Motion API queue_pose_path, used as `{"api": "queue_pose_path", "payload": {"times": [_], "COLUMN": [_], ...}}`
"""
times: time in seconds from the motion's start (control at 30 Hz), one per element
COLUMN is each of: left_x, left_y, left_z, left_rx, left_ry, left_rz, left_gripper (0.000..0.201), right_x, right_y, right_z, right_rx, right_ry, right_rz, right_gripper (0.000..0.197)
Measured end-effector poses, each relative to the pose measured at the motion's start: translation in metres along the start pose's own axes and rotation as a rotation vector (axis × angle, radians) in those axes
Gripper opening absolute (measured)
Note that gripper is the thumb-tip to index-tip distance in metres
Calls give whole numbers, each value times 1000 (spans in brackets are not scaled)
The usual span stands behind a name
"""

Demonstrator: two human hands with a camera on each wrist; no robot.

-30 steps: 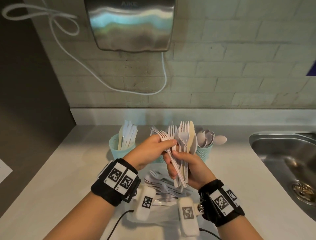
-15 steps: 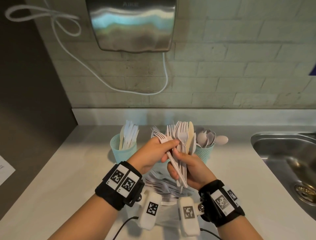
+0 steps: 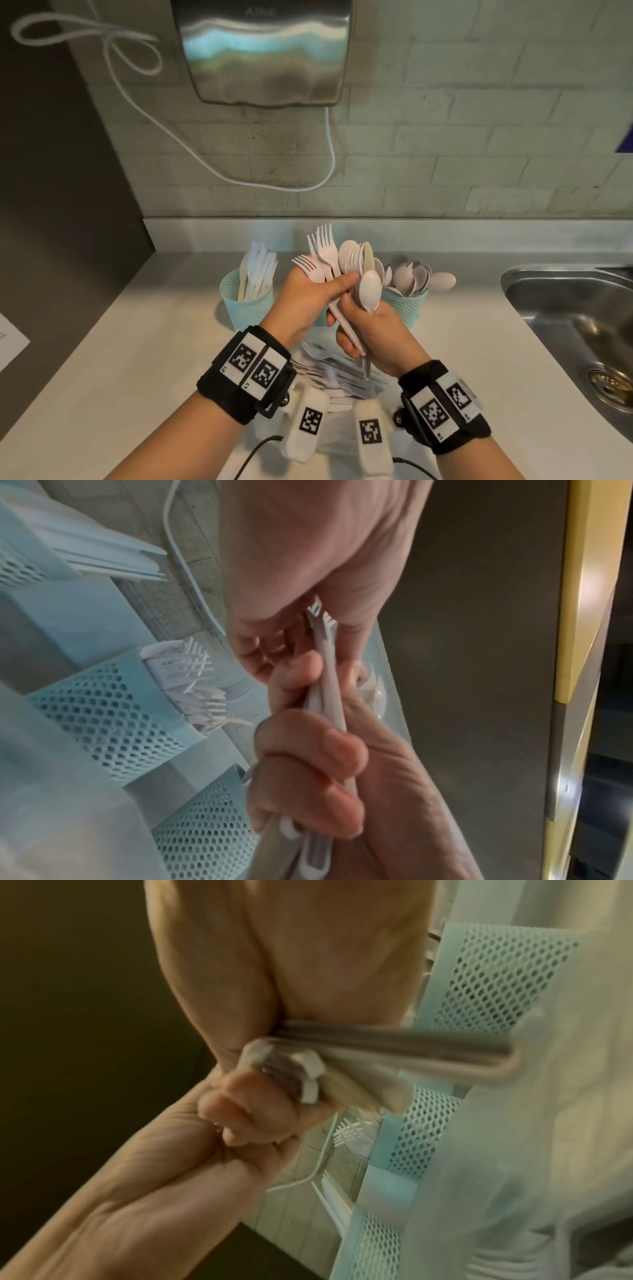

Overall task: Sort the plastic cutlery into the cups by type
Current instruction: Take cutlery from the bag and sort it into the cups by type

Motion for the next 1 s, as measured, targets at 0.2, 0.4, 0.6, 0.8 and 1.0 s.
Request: {"api": "queue_pose_path", "payload": {"times": [0.2,0.4,0.6,0.8,1.0], "left_x": [-1,-3,13,5,-2], "left_y": [7,13,30,11,3], "left_z": [0,-1,-8,-2,1], "left_rx": [73,174,277,81,12], "left_ry": [-38,-82,-163,-7,32], "left_rz": [-7,60,137,88,-14], "left_gripper": [14,12,29,33,22], "right_x": [0,-4,1,-4,-7], "right_y": [3,11,28,30,28], "right_z": [2,0,-3,-5,-4], "right_rx": [77,236,336,398,355], "right_ry": [3,13,9,125,150], "right_rz": [101,248,432,547,493], "right_gripper": [35,9,21,13,37]}}
Point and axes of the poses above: each hand's wrist, its own z-axis away from the middle knuckle, its own y-axis out of the back of the hand, x = y × z, the point moved 7 cm from there along -z, towards the middle knuckle, and after that the axes turned 7 degrees about z, right-handed, at the moved point
